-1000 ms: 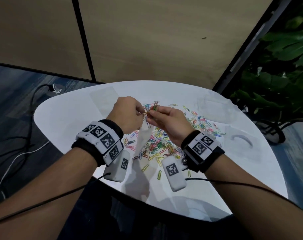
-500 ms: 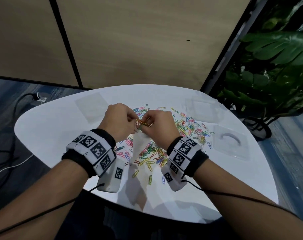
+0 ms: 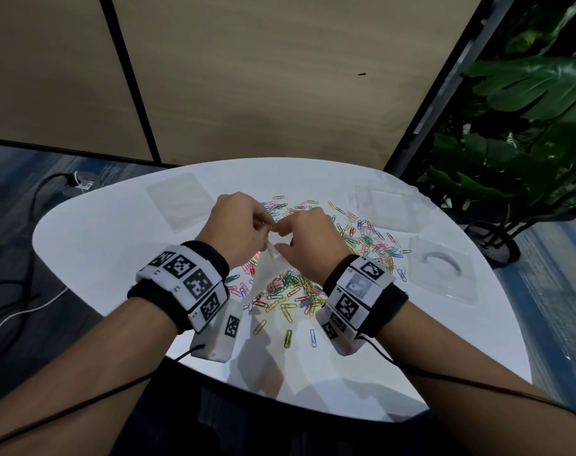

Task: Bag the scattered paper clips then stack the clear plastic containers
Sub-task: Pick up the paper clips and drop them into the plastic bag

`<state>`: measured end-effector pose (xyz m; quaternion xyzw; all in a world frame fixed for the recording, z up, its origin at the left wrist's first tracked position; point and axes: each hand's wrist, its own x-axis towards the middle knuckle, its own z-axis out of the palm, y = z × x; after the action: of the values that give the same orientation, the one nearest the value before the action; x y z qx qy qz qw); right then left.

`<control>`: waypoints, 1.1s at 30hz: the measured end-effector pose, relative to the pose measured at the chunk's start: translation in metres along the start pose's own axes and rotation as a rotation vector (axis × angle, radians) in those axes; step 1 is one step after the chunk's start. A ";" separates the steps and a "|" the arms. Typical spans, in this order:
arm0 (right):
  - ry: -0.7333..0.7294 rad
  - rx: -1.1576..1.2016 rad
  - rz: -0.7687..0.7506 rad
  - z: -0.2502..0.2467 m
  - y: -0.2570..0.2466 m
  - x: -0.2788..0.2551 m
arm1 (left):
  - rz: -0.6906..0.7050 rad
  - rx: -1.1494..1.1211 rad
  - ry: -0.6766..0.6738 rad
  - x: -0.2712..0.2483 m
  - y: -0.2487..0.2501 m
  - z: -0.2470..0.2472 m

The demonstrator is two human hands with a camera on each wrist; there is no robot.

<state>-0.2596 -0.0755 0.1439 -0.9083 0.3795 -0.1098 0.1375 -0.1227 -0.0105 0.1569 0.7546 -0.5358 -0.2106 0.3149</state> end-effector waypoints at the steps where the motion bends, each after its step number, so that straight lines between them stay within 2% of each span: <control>1: -0.008 0.076 -0.011 -0.002 0.001 -0.001 | -0.004 0.015 -0.007 0.000 0.000 -0.001; 4: -0.017 0.467 0.023 -0.011 0.014 -0.005 | -0.019 0.057 -0.042 0.001 -0.001 -0.005; 6: 0.000 0.580 0.110 -0.013 0.036 -0.015 | -0.018 0.074 -0.051 0.002 -0.005 -0.007; 8: -0.119 0.404 0.249 -0.008 0.069 -0.030 | -0.030 0.078 -0.037 0.002 -0.009 -0.011; 10: -0.373 0.091 0.424 0.004 0.105 -0.053 | -0.041 0.068 -0.016 0.003 -0.012 -0.016; 12: -0.583 -0.109 0.609 0.021 0.136 -0.083 | -0.045 0.053 -0.002 0.003 -0.013 -0.021; 14: -0.638 -0.156 0.759 0.037 0.155 -0.108 | -0.045 0.042 0.012 0.002 -0.014 -0.025; 16: -0.570 -0.085 0.819 0.049 0.164 -0.123 | -0.046 0.046 0.017 0.001 -0.014 -0.026; 22: -0.315 0.082 0.578 0.077 0.146 -0.113 | -0.067 0.073 0.006 0.000 -0.019 -0.027; 25: -0.297 0.019 0.459 0.084 0.134 -0.098 | -0.067 0.088 -0.002 0.000 -0.023 -0.028; 29: -0.346 -0.228 0.244 0.092 0.125 -0.079 | -0.080 0.102 -0.008 -0.002 -0.028 -0.030; 33: -0.288 -0.282 0.143 0.100 0.126 -0.065 | -0.076 0.118 -0.035 -0.001 -0.028 -0.029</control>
<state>-0.3569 -0.0965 0.0022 -0.8957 0.4308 0.0854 0.0695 -0.0852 0.0043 0.1583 0.7878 -0.5236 -0.2039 0.2523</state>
